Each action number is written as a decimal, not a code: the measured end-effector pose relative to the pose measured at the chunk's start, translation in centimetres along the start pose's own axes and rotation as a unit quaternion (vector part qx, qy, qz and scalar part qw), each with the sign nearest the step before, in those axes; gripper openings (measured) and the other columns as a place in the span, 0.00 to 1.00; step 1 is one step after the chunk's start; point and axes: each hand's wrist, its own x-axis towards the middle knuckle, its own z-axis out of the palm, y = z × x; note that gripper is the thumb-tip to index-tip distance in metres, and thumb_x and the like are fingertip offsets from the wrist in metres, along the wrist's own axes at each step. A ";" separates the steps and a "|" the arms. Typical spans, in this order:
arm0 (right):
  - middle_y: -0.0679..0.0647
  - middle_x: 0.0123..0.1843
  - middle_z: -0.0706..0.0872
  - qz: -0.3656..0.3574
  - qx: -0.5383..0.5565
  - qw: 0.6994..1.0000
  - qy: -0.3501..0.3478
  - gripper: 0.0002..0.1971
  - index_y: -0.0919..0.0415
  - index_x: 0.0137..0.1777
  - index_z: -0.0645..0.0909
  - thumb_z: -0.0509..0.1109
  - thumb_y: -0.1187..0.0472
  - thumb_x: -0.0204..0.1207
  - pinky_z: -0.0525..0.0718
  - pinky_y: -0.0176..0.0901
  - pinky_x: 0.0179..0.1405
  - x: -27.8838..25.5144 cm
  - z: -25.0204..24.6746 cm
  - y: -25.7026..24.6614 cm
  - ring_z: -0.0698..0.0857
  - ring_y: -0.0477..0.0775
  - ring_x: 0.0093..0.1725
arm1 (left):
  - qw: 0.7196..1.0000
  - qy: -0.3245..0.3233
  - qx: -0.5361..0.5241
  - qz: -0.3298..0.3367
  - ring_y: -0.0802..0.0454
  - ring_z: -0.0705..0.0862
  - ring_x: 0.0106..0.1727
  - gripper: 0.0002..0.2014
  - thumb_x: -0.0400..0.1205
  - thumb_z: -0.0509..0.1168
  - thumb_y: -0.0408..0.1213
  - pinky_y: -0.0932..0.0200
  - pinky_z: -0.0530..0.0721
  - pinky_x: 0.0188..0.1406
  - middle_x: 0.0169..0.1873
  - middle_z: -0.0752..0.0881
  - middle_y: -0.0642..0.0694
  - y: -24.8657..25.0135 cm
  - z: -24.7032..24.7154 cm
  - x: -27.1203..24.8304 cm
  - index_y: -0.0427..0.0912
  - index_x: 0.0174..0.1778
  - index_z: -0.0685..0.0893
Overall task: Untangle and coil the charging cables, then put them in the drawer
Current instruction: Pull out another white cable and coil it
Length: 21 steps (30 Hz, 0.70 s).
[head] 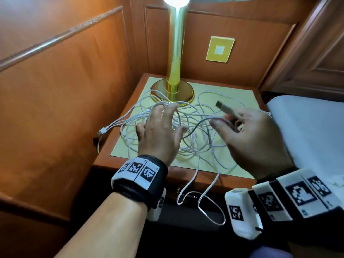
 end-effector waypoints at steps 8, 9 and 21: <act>0.50 0.31 0.84 0.066 0.084 0.990 -0.097 0.25 0.61 0.45 0.84 0.67 0.36 0.78 0.74 0.46 0.34 -0.2 -0.3 0.8 0.81 0.47 0.32 | 1.000 -0.005 0.019 -0.010 0.49 0.64 0.82 0.44 0.71 0.75 0.62 0.39 0.60 0.74 0.77 0.69 0.50 0.0 -0.3 -0.3 0.60 0.81 0.63; 0.54 0.32 0.83 0.060 0.054 0.993 -0.085 0.26 0.61 0.42 0.83 0.66 0.35 0.78 0.74 0.46 0.35 -0.2 -0.3 1.2 0.81 0.52 0.34 | 1.000 -0.009 0.024 -0.008 0.50 0.64 0.82 0.45 0.71 0.75 0.63 0.40 0.59 0.75 0.78 0.68 0.51 0.0 -0.4 -0.3 0.60 0.82 0.61; 0.50 0.28 0.71 0.119 0.324 0.922 0.174 0.21 0.55 0.29 0.71 0.79 0.46 0.69 0.69 0.43 0.30 0.4 -3.0 2.3 0.69 0.52 0.28 | 1.000 -0.009 -0.001 -0.012 0.53 0.73 0.76 0.46 0.77 0.76 0.49 0.44 0.57 0.75 0.77 0.73 0.55 -0.3 -0.6 -0.4 0.57 0.86 0.54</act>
